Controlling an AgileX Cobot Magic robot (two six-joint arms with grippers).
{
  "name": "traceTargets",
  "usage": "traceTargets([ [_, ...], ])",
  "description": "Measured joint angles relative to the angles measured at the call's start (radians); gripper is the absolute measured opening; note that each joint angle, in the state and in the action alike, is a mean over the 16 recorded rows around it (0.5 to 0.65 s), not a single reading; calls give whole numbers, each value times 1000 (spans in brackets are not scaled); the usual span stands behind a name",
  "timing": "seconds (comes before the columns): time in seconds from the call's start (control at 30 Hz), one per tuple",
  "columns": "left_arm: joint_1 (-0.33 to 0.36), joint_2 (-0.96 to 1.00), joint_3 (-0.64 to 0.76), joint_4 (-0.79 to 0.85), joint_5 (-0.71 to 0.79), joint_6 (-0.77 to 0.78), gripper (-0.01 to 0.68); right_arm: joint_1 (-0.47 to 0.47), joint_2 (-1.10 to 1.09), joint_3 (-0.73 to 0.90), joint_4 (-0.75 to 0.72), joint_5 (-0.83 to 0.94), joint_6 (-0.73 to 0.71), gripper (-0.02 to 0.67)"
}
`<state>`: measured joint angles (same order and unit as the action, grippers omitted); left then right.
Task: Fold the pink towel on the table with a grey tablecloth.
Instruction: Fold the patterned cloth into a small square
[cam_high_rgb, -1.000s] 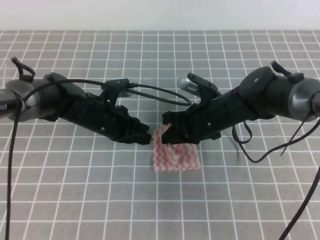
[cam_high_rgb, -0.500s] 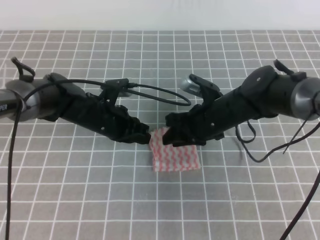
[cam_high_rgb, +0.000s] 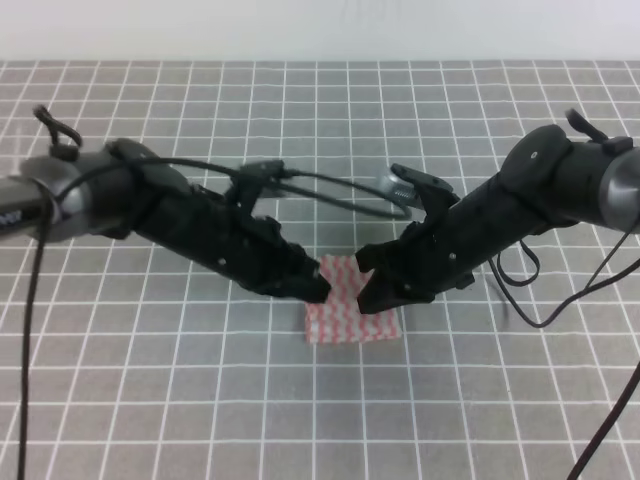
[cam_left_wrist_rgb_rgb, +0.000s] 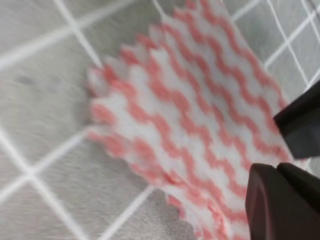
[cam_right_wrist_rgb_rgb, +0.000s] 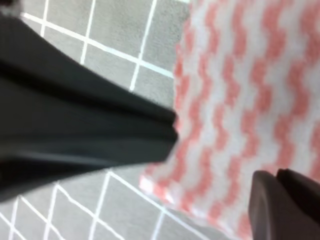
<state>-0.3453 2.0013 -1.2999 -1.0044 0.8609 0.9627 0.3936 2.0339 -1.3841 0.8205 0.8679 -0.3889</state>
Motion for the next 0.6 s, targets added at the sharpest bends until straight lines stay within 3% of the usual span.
traceTargets([
  [0.2, -35, 20, 0, 36, 9, -18, -1, -1, -1, 0, -74, 18, 48, -5],
  [0.6, -53, 14, 0, 95, -58, -46, -1, -1, -18, 0, -131, 6, 96, -15],
])
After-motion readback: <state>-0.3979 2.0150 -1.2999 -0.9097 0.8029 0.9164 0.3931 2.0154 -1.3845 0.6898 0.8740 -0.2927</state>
